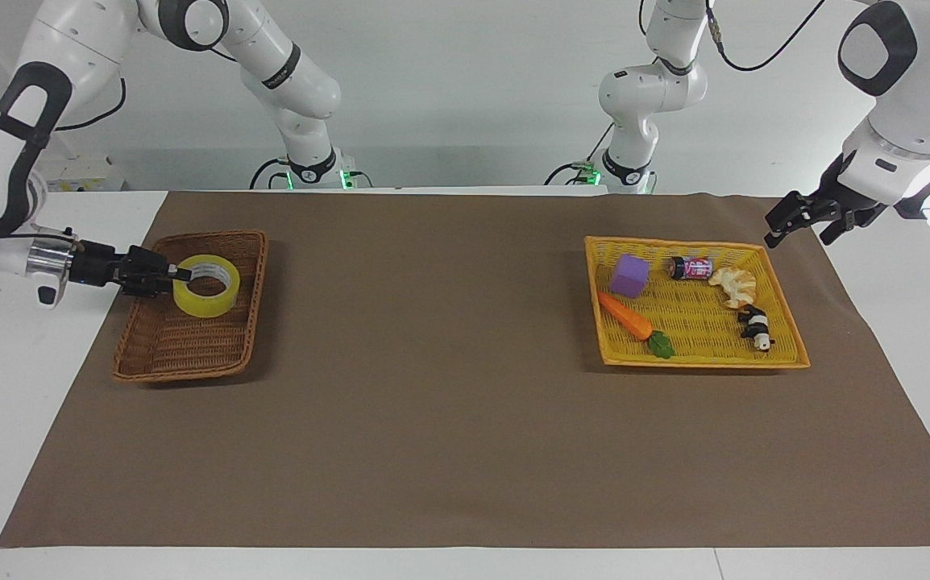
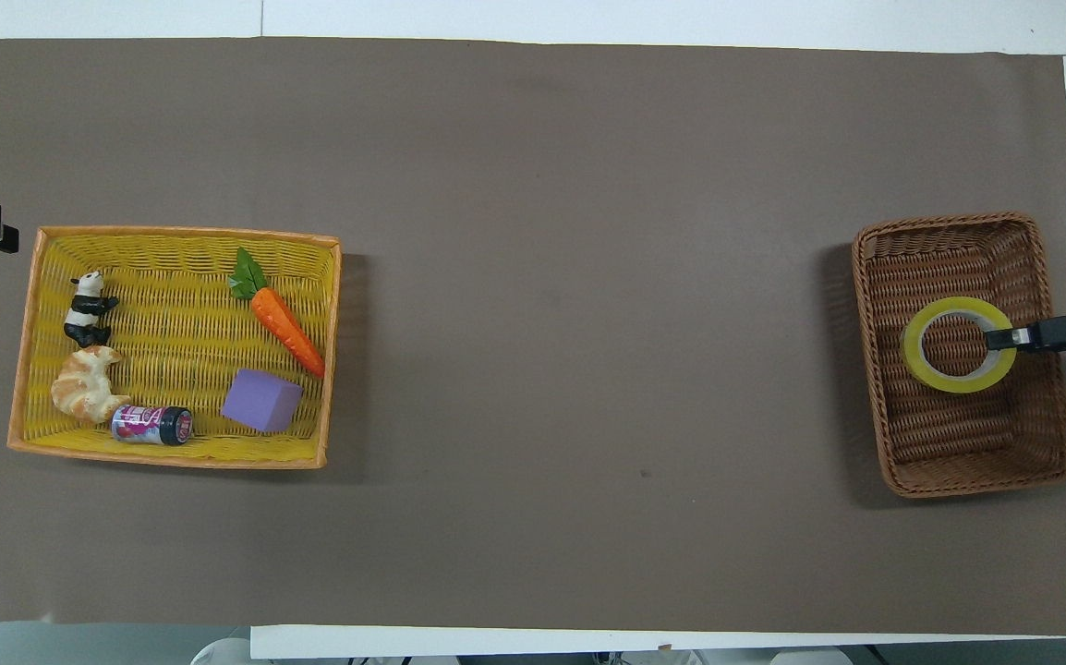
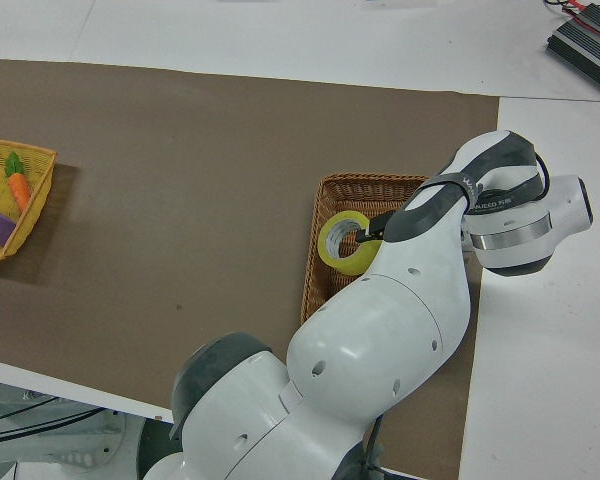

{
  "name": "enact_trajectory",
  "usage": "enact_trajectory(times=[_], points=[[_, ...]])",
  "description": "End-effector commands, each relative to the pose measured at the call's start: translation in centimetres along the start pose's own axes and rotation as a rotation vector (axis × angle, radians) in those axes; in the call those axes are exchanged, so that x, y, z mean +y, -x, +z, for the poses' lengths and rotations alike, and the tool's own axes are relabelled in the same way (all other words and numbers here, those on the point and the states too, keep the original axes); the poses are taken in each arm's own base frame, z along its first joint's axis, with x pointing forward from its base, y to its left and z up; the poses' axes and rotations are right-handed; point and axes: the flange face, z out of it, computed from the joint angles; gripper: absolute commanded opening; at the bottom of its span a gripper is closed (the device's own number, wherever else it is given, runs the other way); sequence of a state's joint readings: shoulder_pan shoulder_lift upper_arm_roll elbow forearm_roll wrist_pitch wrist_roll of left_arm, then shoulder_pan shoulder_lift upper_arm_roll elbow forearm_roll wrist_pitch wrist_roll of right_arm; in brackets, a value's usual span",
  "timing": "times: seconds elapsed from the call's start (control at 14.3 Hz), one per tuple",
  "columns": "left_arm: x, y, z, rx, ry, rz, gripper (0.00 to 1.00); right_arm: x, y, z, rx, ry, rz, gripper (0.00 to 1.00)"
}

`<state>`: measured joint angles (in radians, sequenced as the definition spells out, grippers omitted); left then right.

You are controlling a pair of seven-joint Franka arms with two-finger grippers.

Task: Move tape to another basket
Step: 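Lower the tape into the brown wicker basket and open the right gripper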

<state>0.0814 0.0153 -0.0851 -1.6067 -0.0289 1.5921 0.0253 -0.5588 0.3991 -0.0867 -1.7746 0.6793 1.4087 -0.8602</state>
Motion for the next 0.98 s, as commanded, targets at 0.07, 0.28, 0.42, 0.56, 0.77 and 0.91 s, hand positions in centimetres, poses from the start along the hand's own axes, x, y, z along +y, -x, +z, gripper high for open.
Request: enact_trajectory(times=[0.07, 0.28, 0.42, 0.56, 0.77, 0.91], points=[[0.5, 0.2, -0.1, 0.003, -0.019, 0.024, 1.0, 0.5, 0.2, 0.3, -0.026, 0.032, -0.041, 0.0], [0.5, 0.7, 0.0, -0.034, -0.019, 0.026, 1.0, 0.9, 0.6, 1.2, -0.028, 0.033, -0.058, 0.0], [0.5, 1.1, 0.0, -0.055, -0.02, 0.026, 1.0, 1.7, 1.1, 1.9, -0.017, 0.043, -0.069, 0.0], [0.5, 1.3, 0.1, -0.066, -0.021, 0.026, 1.0, 1.8, 1.0, 1.9, -0.016, 0.054, -0.08, 0.0], [0.6, 1.7, 0.5, -0.072, -0.021, 0.024, 1.0, 2.3, 1.3, 2.1, -0.019, 0.078, -0.09, 0.0], [0.0, 1.7, 0.3, -0.063, -0.021, 0.011, 1.0, 2.2, 1.1, 2.0, -0.025, 0.086, -0.103, 0.26]])
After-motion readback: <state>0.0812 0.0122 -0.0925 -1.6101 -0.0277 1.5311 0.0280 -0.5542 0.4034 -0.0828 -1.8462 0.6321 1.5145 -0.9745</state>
